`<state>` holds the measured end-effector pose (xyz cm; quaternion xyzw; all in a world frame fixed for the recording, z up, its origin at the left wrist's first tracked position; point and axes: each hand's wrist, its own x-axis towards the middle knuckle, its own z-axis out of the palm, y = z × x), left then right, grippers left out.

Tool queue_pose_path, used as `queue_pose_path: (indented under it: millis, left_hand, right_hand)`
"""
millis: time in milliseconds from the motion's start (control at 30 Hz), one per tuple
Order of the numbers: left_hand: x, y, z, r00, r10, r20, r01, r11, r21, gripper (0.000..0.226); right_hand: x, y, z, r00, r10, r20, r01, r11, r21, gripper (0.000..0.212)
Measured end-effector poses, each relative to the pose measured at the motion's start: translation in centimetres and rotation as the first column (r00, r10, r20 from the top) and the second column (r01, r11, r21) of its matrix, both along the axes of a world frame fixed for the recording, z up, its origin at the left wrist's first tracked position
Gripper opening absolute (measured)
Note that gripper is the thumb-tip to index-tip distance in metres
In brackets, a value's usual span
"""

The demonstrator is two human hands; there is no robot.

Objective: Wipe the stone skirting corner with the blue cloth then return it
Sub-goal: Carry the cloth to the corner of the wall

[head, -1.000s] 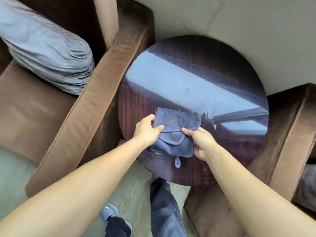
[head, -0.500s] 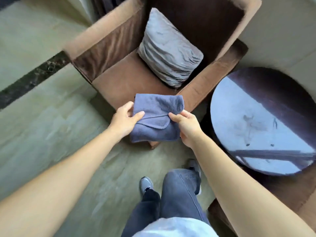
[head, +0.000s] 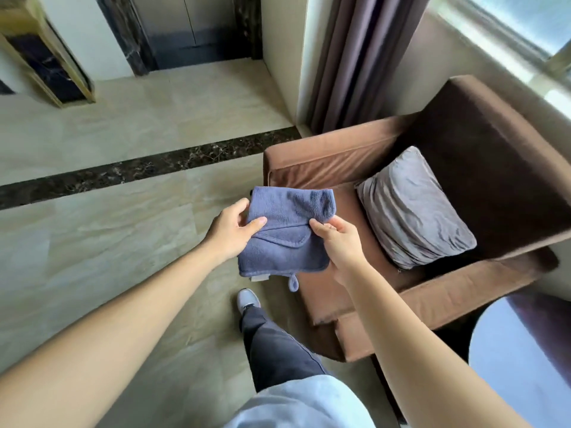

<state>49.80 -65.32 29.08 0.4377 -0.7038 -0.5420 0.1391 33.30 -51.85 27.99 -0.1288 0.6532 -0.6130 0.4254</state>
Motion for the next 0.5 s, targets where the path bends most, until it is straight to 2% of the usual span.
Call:
queue_pose_path:
  millis: [67,167,233,267,333,433,500]
  left_hand:
    - [-1.2,-4.2,0.7,1.0,-0.029,-0.006,0.029,0.999,-0.013,0.037]
    - [-3.7,-11.2,0.7,0.995,-0.095,0.011,0.095,0.995,-0.005,0.012]
    - [-5.7,-16.1,0.7,0.994,-0.106,0.013,0.106,0.994,0.015,0.009]
    - [-6.2,-17.4,0.9,0.995,-0.102,0.009,0.102,0.995,0.023,0.007]
    - [-7.6,-21.7,1.5,0.997,-0.076,-0.008,0.077,0.997,0.03,0.011]
    - [-8.8,-27.9,2.0,0.998,-0.061,-0.005,0.062,0.998,0.032,0.007]
    - [-9.5,-32.3,1.8,0.999,-0.051,-0.002,0.051,0.998,0.046,0.008]
  right_hand:
    - [-1.3,-4.1,0.0,0.999,0.0,-0.045,0.001,1.0,0.014,0.018]
    - [-3.8,-10.9,-0.5,0.986,-0.022,-0.165,0.032,0.998,0.058,0.019]
    - [-5.8,-16.0,-0.6,0.977,-0.02,-0.212,0.036,0.997,0.071,0.011]
    - [-6.4,-17.5,-0.5,0.974,-0.012,-0.226,0.029,0.997,0.071,0.018]
    - [-8.0,-22.1,0.0,0.974,-0.002,-0.228,0.016,0.998,0.06,0.022]
    - [-9.3,-28.4,1.0,0.981,0.012,-0.195,-0.006,1.0,0.03,0.012]
    - [-10.3,-32.5,1.6,0.986,0.048,-0.157,-0.05,0.999,-0.009,0.017]
